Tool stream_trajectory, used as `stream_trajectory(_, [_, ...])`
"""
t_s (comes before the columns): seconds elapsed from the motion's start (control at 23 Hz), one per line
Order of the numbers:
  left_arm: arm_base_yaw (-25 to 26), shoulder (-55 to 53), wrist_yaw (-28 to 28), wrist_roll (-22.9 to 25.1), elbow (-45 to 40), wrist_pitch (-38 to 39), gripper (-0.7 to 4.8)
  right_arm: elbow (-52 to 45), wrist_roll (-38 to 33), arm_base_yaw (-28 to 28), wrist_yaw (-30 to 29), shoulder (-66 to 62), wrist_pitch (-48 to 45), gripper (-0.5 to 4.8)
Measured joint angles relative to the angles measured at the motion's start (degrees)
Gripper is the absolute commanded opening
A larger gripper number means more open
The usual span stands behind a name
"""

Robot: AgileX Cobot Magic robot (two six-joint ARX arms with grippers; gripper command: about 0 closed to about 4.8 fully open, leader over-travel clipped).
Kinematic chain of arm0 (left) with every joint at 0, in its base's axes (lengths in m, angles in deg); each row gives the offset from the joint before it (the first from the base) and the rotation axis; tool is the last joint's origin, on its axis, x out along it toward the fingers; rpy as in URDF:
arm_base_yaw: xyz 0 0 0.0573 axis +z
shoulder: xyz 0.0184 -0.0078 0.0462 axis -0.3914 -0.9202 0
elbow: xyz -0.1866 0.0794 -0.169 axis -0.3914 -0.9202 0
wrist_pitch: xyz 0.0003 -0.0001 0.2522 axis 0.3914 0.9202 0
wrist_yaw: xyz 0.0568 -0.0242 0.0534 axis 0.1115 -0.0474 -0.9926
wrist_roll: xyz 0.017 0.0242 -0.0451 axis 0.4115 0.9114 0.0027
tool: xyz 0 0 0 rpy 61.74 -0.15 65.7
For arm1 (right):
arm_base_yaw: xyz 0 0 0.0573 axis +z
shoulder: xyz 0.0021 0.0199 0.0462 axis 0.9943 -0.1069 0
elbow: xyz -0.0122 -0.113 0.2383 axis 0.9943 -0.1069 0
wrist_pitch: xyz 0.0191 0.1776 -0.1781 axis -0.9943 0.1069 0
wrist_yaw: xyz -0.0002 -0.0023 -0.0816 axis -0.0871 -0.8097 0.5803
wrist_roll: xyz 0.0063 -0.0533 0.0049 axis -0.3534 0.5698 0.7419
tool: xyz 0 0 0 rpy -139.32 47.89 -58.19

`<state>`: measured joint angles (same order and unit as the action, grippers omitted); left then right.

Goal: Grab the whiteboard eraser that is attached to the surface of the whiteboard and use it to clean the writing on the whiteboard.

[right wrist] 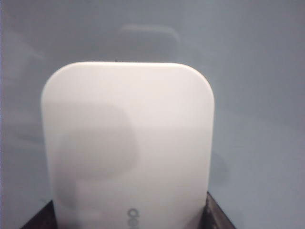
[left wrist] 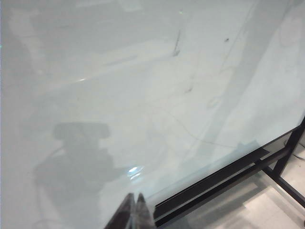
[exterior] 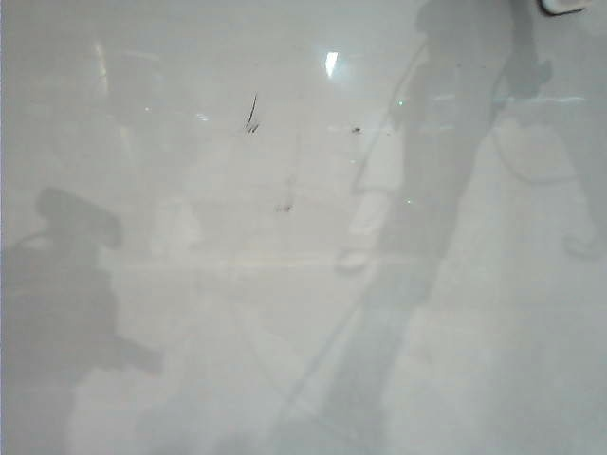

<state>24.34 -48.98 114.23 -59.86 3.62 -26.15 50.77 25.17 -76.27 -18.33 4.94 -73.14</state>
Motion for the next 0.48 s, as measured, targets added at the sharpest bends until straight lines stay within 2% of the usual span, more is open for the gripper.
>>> stream_trajectory(0.09, [0.0, 0.0, 0.0, 0.0, 0.0, 0.0, -0.02, -5.1, -2.0, -1.9, -0.4, -0.2, -9.9, 1.47])
stream_trajectory(0.17, [0.0, 0.1, 0.0, 0.0, 0.0, 0.0, -0.02, -9.1, -3.4, -2.4, 3.5, -0.6, -17.0, 1.47])
stream_trajectory(0.26, [0.0, 0.1, 0.0, 0.0, 0.0, 0.0, -0.02, -10.1, -3.9, -3.1, 4.3, -0.7, -18.3, 1.47])
stream_trajectory(0.35, [0.0, 0.2, 0.0, 0.0, 0.0, 0.0, -0.02, -10.1, -4.8, -6.4, 3.1, -1.0, -20.2, 1.47])
stream_trajectory(0.48, [0.0, 0.2, 0.0, 0.0, 0.0, 0.0, -0.02, -9.9, -6.9, -7.4, 1.5, -4.3, -24.1, 1.47])
